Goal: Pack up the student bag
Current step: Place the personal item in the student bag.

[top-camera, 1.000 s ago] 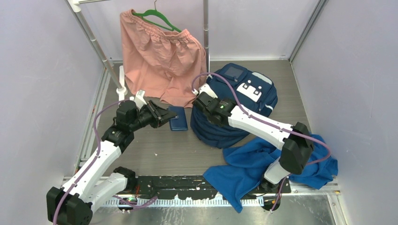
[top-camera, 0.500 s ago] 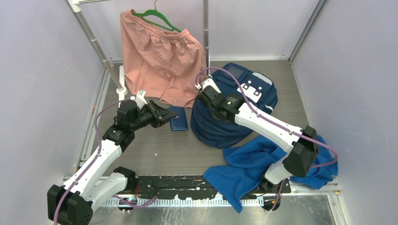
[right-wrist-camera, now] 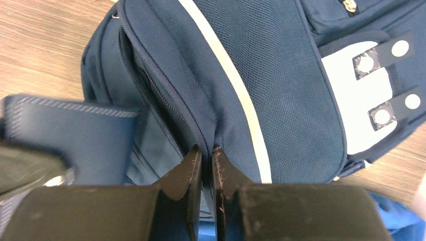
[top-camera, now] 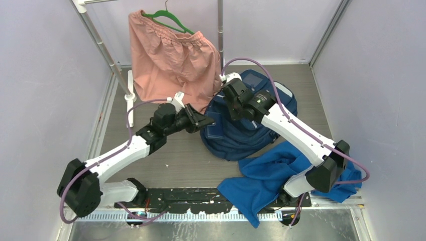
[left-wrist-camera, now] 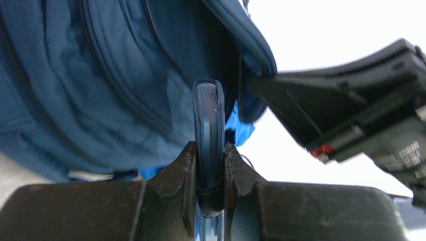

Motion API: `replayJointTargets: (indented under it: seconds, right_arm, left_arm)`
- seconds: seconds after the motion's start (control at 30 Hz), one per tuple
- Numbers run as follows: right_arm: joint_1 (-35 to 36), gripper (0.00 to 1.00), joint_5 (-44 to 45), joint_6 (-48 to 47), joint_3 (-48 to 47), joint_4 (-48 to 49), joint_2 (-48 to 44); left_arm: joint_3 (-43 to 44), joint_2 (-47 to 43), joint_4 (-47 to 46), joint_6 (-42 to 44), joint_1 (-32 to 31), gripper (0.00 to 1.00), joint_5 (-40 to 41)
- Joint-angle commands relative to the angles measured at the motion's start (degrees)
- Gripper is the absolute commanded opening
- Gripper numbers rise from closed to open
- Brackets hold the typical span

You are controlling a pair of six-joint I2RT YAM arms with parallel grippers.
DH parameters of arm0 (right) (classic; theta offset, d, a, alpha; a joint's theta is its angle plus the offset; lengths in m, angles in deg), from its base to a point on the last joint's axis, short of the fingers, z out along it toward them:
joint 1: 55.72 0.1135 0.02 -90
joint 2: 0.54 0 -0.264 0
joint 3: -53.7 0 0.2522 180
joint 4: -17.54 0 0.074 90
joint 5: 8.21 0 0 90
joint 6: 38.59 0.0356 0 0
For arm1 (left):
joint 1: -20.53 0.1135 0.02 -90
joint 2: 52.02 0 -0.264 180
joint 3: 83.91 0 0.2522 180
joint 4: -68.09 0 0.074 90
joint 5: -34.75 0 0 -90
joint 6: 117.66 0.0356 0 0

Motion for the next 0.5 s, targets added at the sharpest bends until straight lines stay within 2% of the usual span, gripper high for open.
replayJointTargets:
  seconds: [0.0,0.13,0.2,0.47]
  right_arm:
    - [0.6,0.01,-6.2,6.6,-3.1,6.7,-3.6]
    - [0.6,0.01,-7.6,6.6,-3.1,6.9,-3.8]
    - [0.5,0.01,-7.6,6.5,-3.1,6.5,-3.7]
    - [0.5,0.01,-6.2,6.8,-1.9,5.6,-5.9]
  left_arm:
    - [1.1,4.9,-18.5,-5.4,-0.7,0.0,9.3]
    - [2.1,12.9,-27.8,-11.4,-1.1,0.0,11.1]
    - [3.4,18.7,-35.4,-15.7,-1.6,0.0,10.7]
    - [11.3,34.6,-45.4,-21.0,-7.3,0.0,12.2]
